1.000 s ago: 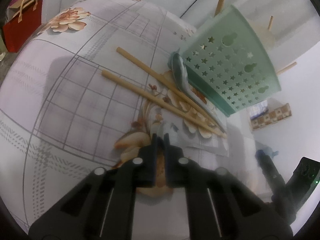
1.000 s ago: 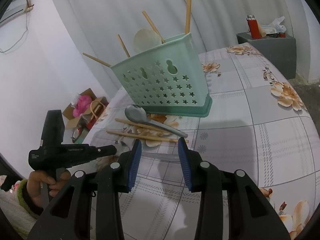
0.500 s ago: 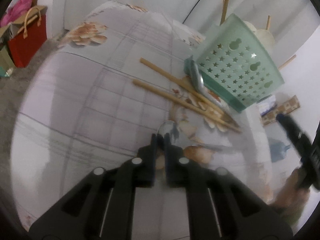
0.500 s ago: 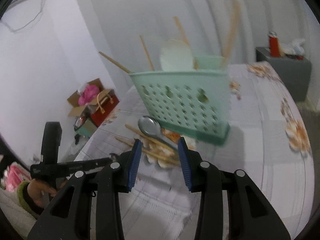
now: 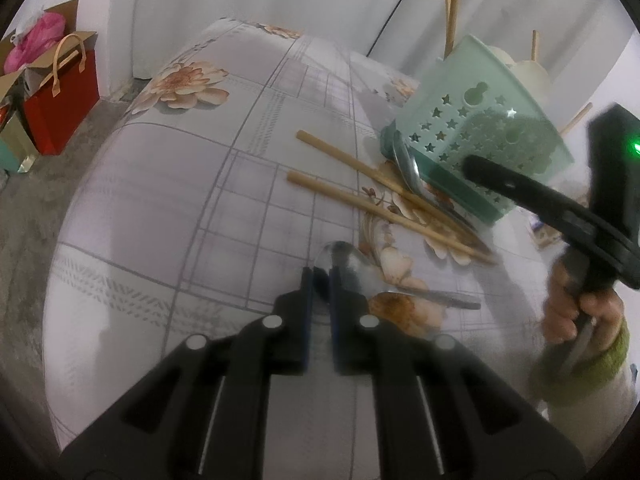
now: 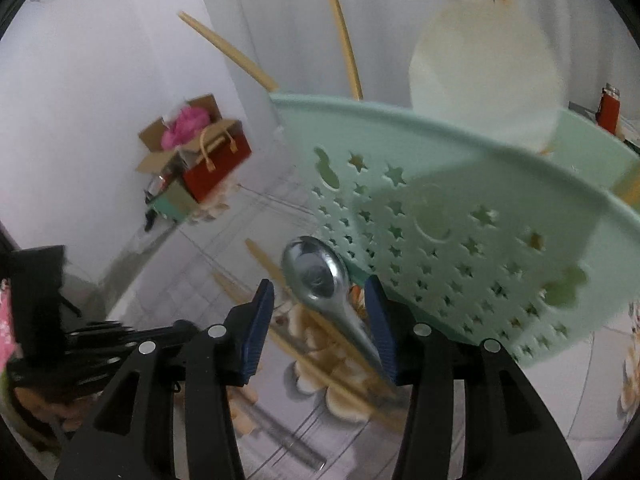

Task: Organize utensils
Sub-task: 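Grasp a steel spoon with the left tool while the right tool grasps another spoon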

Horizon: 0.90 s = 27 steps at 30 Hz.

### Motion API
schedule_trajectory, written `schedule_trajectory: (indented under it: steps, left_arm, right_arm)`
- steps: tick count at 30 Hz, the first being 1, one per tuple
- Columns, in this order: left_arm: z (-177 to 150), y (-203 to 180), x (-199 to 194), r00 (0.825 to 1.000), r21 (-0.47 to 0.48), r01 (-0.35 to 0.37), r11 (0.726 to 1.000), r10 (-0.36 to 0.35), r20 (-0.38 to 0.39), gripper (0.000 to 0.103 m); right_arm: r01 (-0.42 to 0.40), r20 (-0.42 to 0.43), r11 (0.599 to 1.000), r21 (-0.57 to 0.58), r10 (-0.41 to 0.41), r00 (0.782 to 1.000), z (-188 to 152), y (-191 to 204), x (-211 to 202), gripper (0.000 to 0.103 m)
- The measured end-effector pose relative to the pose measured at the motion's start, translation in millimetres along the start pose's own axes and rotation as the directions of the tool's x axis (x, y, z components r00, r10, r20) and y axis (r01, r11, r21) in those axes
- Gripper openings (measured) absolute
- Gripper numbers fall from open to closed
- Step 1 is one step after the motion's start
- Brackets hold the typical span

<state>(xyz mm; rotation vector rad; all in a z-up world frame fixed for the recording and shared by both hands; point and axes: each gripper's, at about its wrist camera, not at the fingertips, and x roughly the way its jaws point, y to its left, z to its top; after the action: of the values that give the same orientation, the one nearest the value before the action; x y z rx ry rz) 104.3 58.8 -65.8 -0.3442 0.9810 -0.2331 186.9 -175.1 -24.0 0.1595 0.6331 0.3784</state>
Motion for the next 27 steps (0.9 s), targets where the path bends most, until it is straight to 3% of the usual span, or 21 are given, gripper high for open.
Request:
schedule_trajectory:
  steps: [5, 13, 21, 27]
  left_arm:
    - [-2.1, 0.0, 0.1, 1.0, 0.01, 0.001, 1.0, -0.001, 0.006, 0.006]
    - [-2.3, 0.0, -0.6, 1.0, 0.011, 0.003, 1.0, -0.004, 0.008, 0.006]
    - [-1.7, 0.6, -0.1, 1.0, 0.013, 0.003, 1.0, -0.003, 0.008, 0.006]
    - [-1.7, 0.8, 0.1, 1.0, 0.013, 0.003, 1.0, -0.003, 0.007, 0.006]
  right_arm:
    - [0.008, -0.051, 1.0, -0.001, -0.008, 0.999, 6.6, -0.7, 26.2, 0.046]
    - [0.012, -0.066, 1.0, -0.016, -0.013, 0.998, 11.6, 18.2, 45.0, 0.046]
    - [0.07, -0.068, 0.993, -0.098, -0.077, 0.995, 17.7, 35.5, 59.1, 0.046]
    - [0.141, -0.066, 0.975, -0.173, -0.154, 0.986, 15.1, 47.9, 68.2, 0.025]
